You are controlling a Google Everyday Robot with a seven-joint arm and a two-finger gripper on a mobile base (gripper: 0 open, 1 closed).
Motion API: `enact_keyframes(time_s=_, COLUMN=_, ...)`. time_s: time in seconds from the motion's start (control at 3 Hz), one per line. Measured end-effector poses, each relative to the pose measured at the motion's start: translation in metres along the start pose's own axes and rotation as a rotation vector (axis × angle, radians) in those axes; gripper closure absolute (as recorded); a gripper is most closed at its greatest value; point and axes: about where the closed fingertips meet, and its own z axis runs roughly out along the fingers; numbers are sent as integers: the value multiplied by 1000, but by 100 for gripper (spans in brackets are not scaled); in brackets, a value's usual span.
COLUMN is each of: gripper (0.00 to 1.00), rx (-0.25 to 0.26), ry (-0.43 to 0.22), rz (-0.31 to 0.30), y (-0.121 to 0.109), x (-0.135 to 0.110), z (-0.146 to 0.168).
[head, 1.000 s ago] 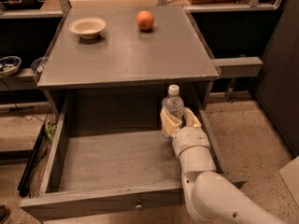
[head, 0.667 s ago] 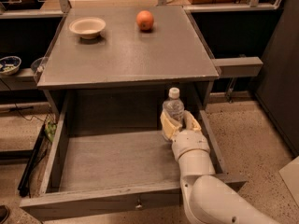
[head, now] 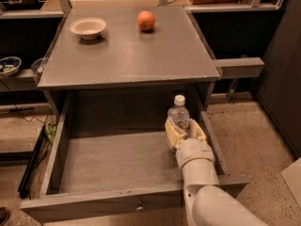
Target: Place blue plastic bottle into top drawer
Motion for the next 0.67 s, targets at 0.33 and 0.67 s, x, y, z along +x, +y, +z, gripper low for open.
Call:
enact_keyframes(time_s=0.33, gripper=100, rx=25, ry=17, rz=16, y=-6, x=4, z=-8)
enact_keyframes(time_s=0.67, gripper=100, rx=65, ry=65, rz=42, y=-21, x=16, z=-33)
